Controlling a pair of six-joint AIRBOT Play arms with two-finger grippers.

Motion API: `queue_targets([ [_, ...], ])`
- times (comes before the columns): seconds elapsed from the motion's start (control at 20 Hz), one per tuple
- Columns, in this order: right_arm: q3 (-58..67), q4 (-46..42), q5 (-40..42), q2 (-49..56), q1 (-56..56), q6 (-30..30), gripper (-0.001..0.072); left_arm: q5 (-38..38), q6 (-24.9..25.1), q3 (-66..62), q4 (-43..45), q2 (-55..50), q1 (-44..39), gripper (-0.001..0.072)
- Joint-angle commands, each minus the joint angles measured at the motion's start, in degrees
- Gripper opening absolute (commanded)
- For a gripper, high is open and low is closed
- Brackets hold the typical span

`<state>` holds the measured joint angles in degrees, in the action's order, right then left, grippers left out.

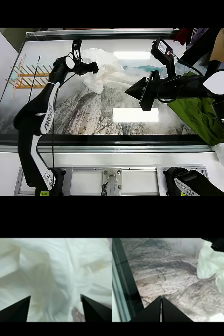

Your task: Fold the clothes and pants, and hang the long-sleeved shirts on hangers.

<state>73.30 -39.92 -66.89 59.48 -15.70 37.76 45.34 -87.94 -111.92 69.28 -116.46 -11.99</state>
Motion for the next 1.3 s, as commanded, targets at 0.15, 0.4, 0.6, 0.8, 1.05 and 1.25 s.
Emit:
queue_targets([
  [0.15, 0.0, 0.0, 0.0, 0.1, 0.0, 0.0, 0.0018, -9.4, -1.3, -3.9, -0.4, -9.2, -1.6, 0.0656],
  [0.4, 0.0, 0.0, 0.0, 0.1, 0.0, 0.0, 0.0018, 0.5, -3.2, -5.8, -0.4, -4.3, -0.1, 0.0009],
  [0.6, 0.0, 0.0, 0.0, 0.1, 0.0, 0.0, 0.0018, 2.5, -2.8, -0.5, -0.1, 10.4, 2.1, 0.0009],
  [0.8, 0.0, 0.0, 0.0, 0.1, 0.0, 0.0, 0.0018, 4.5, -0.9, 9.1, 0.2, 25.6, 1.9, 0.0009],
  [1.05, 0.0, 0.0, 0.0, 0.1, 0.0, 0.0, 0.0018, 6.4, -1.0, 20.9, 0.2, 38.3, -1.8, 0.0009],
  [1.25, 0.0, 1.6, 0.0, 0.1, -0.1, 0.0, 0.0018, 6.2, -1.0, 28.7, 0.2, 47.3, -5.3, 0.0009],
])
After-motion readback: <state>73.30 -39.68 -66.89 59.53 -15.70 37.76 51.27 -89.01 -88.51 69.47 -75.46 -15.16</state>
